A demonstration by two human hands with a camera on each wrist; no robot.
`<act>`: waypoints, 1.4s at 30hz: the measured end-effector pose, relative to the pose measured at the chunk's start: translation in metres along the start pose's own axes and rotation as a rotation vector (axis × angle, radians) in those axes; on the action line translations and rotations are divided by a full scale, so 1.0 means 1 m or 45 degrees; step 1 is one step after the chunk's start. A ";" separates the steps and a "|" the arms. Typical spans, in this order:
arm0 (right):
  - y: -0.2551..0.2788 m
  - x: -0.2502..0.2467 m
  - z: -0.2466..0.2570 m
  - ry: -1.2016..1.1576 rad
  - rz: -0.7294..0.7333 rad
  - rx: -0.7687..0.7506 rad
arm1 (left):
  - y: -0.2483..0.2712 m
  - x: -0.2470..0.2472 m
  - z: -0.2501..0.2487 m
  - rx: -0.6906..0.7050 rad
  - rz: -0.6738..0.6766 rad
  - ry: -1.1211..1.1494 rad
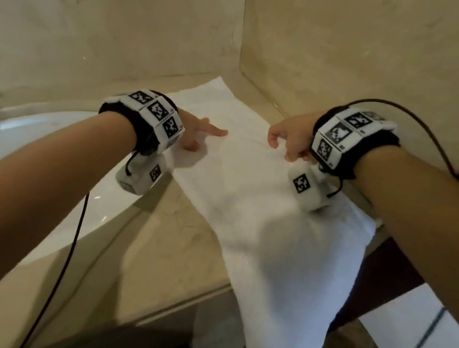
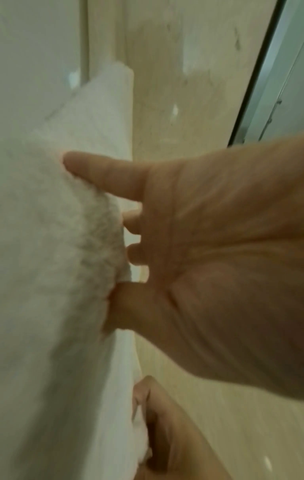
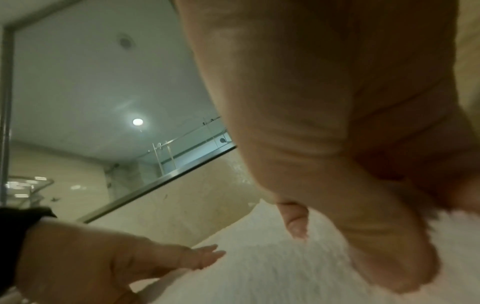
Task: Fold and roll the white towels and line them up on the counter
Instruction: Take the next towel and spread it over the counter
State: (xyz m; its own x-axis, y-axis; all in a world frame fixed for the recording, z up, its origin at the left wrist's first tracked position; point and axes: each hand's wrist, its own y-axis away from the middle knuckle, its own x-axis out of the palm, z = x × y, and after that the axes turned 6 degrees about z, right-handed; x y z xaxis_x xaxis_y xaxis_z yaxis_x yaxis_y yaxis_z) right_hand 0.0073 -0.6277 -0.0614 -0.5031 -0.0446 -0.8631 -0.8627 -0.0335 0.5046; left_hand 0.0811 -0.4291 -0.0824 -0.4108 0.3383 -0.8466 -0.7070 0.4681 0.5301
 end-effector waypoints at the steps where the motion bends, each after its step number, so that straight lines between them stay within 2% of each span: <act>1: -0.002 -0.003 0.003 0.020 -0.011 0.010 | -0.002 -0.003 0.004 -0.008 -0.006 0.005; 5: -0.005 -0.011 0.009 0.069 0.027 -0.010 | 0.008 -0.004 0.002 -0.082 -0.194 -0.034; 8: 0.016 -0.019 0.011 -0.118 0.155 0.015 | 0.030 -0.005 -0.022 -0.099 -0.250 -0.088; 10: 0.048 -0.019 0.012 -0.202 0.058 0.016 | 0.046 -0.003 -0.044 0.010 -0.329 -0.190; 12: 0.082 -0.008 0.009 -0.260 -0.051 -0.024 | 0.060 0.006 -0.068 0.145 -0.337 -0.116; 15: 0.123 0.025 0.003 -0.411 -0.172 -0.049 | 0.082 0.024 -0.103 0.313 -0.265 0.014; 17: 0.142 0.062 -0.003 -0.536 -0.357 0.039 | 0.095 0.040 -0.127 0.422 -0.202 -0.005; 19: 0.154 0.104 -0.010 -0.737 -0.563 0.155 | 0.098 0.052 -0.141 0.411 -0.066 -0.098; 20: 0.155 0.126 -0.013 -0.829 -0.598 0.210 | 0.096 0.055 -0.143 0.361 0.007 -0.161; 21: 0.155 0.150 -0.016 -0.901 -0.566 0.256 | 0.096 0.056 -0.142 0.315 0.064 -0.196; 23: 0.153 0.195 -0.021 -1.015 -0.358 0.328 | 0.096 0.052 -0.140 0.285 0.151 -0.176; 26: 0.141 0.237 -0.020 -1.300 -0.169 0.364 | 0.101 0.045 -0.139 0.278 0.193 -0.134; 30: 0.110 0.265 -0.024 -2.080 -0.008 0.405 | 0.110 0.044 -0.146 0.277 0.137 -0.195; 32: 0.095 0.282 -0.026 -2.363 0.034 0.422 | 0.112 0.045 -0.147 0.282 0.134 -0.197; 34: 0.083 0.294 -0.025 -2.522 -0.094 0.385 | 0.112 0.046 -0.147 0.286 0.132 -0.200; 38: 0.083 0.295 -0.004 -2.717 -0.414 0.168 | 0.115 0.046 -0.147 0.306 0.125 -0.167; 42: 0.083 0.299 0.002 -2.677 -0.567 0.125 | 0.117 0.049 -0.149 0.322 0.108 -0.158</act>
State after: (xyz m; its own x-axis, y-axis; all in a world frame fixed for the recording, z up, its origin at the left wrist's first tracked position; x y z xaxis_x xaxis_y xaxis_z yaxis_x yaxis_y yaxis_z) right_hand -0.2147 -0.6417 -0.2779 0.4423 0.8336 0.3310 -0.8729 0.3153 0.3722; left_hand -0.1077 -0.4790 -0.0692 -0.3775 0.4749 -0.7950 -0.5012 0.6171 0.6066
